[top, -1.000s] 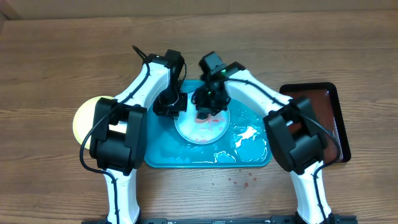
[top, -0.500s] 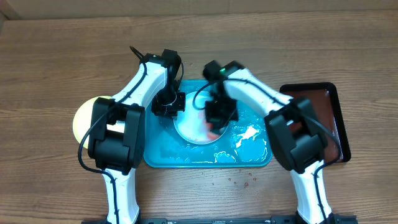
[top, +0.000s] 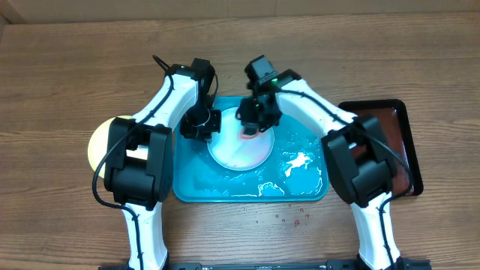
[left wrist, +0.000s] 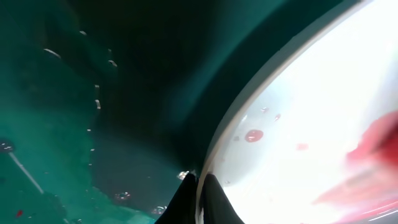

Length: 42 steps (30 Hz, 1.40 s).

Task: Clean dirty plates on tray and stack at the side
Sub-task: 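Scrub the light-blue plate with the sponge while the left gripper holds it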

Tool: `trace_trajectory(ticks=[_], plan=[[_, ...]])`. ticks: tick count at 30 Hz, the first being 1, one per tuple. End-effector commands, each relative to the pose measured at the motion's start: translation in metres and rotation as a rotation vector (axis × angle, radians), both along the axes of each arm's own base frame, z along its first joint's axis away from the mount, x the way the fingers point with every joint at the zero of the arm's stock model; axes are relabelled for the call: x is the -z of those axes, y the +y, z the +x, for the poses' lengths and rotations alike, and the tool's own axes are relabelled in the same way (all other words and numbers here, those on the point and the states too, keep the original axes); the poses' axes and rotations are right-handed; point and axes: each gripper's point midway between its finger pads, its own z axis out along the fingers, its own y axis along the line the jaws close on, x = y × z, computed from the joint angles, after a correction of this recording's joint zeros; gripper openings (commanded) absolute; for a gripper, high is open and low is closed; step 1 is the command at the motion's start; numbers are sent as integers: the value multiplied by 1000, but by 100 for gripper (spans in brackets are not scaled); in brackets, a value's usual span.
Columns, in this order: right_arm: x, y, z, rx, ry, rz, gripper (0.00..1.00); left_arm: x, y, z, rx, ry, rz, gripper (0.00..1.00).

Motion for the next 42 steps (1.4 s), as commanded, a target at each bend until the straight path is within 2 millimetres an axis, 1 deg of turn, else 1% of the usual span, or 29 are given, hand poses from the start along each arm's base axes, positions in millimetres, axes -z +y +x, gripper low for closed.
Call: trace_trajectory(ticks=[1,3,6,9,11,14,16,18,19,21,23,25,27,29,31,32,34,36,39,40,42], plan=[[23,32,-52,-97,149,39,4,-5,-1,3,18,-27,-2,4],[24,30,-66,-109,193,12,4,-5,-1,4,18,-31,-3,4],[27,12,-80,-98,250,-70,4,-5,-1,5,18,-34,-4,4],[30,-22,-79,-56,277,-188,4,-5,-1,4,18,-33,-4,4],[30,-48,-72,-20,272,-270,4,-5,-1,4,19,-34,-3,4],[27,-84,-54,39,235,-359,4,-5,0,5,19,-34,-1,4],[27,-103,-38,88,190,-401,4,-5,0,5,19,-35,0,4],[29,-110,-21,121,129,-413,4,-5,0,5,19,-37,0,4],[31,-109,-13,127,99,-406,4,-5,-1,6,23,-40,-2,4],[32,-99,0,115,46,-361,4,-5,-1,7,31,-44,-4,4],[31,-81,6,98,15,-296,4,-5,-1,7,35,-47,-5,4],[32,-54,6,67,2,-214,4,-5,-1,8,34,-48,-6,4],[34,-25,0,24,10,-126,4,-5,-1,8,34,-49,-6,4],[36,2,-12,-26,34,-46,4,-5,-1,8,34,-51,-7,4],[38,22,-30,-73,73,-2,4,-5,-1,8,34,-51,-7,4],[38,27,-38,-88,93,1,4,-5,-1,8,34,-52,-7,4],[38,32,-55,-112,144,1,4,-5,-1,8,34,-52,-7,4],[37,30,-69,-120,199,-7,4,-5,-1,8,33,-51,-7,4],[37,16,-84,-130,265,-54,4,-5,-1,8,33,-50,-7,4],[36,11,-86,-128,279,-69,4,-5,-1,8,33,-50,-7,4],[35,-8,-83,-102,286,-131,4,-5,-1,8,33,-50,-7,4]])
